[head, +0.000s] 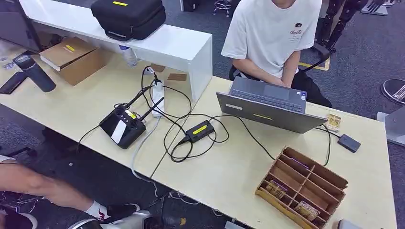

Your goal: Pass the card to the sensor for recognition and then transmit it.

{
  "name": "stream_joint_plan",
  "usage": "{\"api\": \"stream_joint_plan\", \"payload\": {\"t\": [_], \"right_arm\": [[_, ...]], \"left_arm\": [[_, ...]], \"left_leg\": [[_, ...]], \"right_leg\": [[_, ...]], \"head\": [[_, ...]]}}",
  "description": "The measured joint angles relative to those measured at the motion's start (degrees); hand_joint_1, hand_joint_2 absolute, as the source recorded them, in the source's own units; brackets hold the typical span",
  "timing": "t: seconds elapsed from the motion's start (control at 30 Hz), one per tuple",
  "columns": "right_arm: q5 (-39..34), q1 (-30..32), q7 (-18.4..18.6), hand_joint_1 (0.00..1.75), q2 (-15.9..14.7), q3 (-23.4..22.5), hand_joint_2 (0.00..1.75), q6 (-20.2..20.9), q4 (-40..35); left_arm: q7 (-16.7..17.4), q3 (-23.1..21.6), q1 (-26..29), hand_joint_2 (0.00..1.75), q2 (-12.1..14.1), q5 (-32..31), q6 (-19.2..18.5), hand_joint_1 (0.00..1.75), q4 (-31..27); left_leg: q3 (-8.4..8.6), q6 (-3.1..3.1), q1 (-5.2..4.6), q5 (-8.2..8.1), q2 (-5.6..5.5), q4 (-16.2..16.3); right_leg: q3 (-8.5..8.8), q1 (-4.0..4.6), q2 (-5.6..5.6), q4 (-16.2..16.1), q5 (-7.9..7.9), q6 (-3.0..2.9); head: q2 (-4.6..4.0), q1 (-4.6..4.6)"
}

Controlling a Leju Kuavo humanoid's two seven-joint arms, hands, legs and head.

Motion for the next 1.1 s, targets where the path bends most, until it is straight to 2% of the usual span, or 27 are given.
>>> {"api": "stream_joint_plan", "payload": {"t": [0.63,0.97,1.1], "right_arm": [[0.24,0.3,-0.44,1.75,0.13,-0.68,1.75,0.59,4.79],[0.85,-0.12,-1.48,1.75,0.28,-1.42,1.75,1.55,5.71],[1.18,-1.63,-3.13,1.75,0.74,-1.25,1.75,1.84,5.47]], "left_arm": [[-0.02,0.96,0.23,1.75,0.0,-0.81,-0.07,0.0,0.0],[0.0,1.12,0.21,1.75,-0.09,-1.86,-0.07,0.0,0.0],[0.74,1.14,0.06,1.75,-0.28,-2.82,0.04,0.0,0.0]], "left_leg": [[0.0,0.05,-0.01,-0.05,0.01,-0.01],[0.0,0.01,0.0,-0.08,0.01,-0.01],[0.0,0.01,-0.01,-0.07,0.02,-0.01]], "right_leg": [[0.0,0.0,0.0,-0.01,-0.03,-0.02],[0.01,0.0,0.0,-0.01,-0.03,-0.02],[0.02,0.0,0.03,-0.01,-0.02,-0.02]], "head": [[-0.02,0.0],[0.0,0.0],[0.0,0.0]]}}
